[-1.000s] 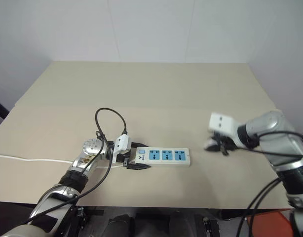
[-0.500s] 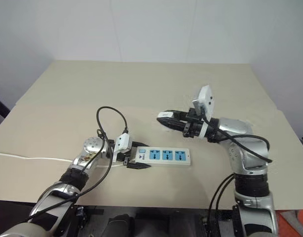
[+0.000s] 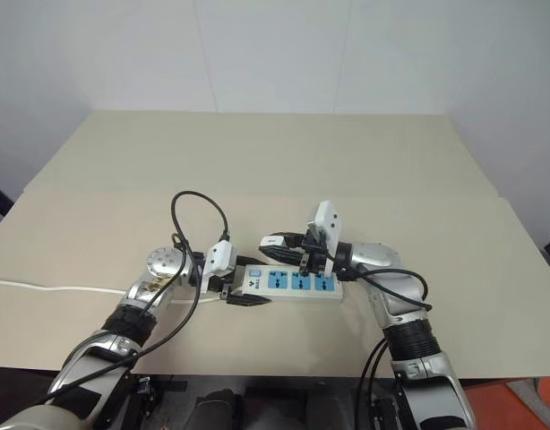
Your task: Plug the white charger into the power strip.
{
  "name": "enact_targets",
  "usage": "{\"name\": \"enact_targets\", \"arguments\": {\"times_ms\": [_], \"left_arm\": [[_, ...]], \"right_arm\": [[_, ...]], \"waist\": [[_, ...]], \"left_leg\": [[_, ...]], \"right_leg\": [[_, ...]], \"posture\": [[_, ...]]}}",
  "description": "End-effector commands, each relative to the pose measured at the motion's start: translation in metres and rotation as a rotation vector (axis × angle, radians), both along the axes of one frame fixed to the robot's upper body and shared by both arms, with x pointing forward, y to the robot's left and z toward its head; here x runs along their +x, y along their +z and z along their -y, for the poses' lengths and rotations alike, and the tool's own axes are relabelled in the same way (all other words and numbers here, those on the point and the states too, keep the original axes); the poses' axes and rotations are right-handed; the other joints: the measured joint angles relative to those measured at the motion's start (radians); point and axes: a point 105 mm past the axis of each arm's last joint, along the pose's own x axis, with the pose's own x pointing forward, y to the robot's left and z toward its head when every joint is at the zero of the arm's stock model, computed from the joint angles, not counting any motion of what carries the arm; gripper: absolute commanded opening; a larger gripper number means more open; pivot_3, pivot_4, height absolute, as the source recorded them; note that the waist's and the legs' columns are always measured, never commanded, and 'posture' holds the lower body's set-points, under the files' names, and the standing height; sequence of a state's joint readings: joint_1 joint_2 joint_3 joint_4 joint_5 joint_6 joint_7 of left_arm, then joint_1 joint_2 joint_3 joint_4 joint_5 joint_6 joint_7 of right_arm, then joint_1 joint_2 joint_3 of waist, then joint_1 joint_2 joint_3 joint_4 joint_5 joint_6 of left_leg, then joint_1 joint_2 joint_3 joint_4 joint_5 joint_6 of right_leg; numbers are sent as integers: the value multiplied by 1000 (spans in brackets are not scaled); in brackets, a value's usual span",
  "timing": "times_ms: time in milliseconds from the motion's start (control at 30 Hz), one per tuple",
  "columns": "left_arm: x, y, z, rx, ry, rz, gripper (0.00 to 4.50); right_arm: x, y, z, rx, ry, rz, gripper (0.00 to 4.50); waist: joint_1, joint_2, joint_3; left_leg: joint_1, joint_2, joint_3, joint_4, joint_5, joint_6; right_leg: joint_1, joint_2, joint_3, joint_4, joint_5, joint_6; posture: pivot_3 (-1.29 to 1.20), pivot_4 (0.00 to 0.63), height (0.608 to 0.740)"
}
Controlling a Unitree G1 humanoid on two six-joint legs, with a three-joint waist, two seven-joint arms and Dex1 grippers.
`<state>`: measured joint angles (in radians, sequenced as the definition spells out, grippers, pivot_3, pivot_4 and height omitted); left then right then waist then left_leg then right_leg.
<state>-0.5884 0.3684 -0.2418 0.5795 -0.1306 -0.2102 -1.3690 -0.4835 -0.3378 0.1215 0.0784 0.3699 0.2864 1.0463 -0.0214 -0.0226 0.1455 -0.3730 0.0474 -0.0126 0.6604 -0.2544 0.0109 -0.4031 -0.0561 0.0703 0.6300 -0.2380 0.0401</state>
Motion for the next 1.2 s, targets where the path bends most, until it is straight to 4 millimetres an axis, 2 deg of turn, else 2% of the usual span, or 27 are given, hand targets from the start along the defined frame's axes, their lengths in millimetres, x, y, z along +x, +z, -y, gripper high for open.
{"name": "enact_targets", "arguments": {"times_ms": [33,333,1000,1200], "left_arm": [[-3,-5,-5,41,-5,-12,3327],[-4,-6,-4,34,5,-32,3327],[-5,-7,-7,38,15,-36,3327],[-5,-8,-7,39,18,-38,3327]], "right_arm": [[-2,4,-3,2,25,46,1172],[-7,-1,-4,-8,53,37,1172],[-3,-16,-10,-36,51,22,1172],[-9,-17,-10,-42,78,13,1172]], "waist": [[0,0,0],[1,0,0],[-1,0,0],[-2,0,0]], "left_leg": [[0,0,0,0,0,0],[0,0,0,0,0,0],[0,0,0,0,0,0],[0,0,0,0,0,0]], "right_leg": [[0,0,0,0,0,0],[0,0,0,0,0,0],[0,0,0,0,0,0],[0,0,0,0,0,0]], "posture": [[0,150,740],[0,150,740],[0,150,740],[0,150,740]]}}
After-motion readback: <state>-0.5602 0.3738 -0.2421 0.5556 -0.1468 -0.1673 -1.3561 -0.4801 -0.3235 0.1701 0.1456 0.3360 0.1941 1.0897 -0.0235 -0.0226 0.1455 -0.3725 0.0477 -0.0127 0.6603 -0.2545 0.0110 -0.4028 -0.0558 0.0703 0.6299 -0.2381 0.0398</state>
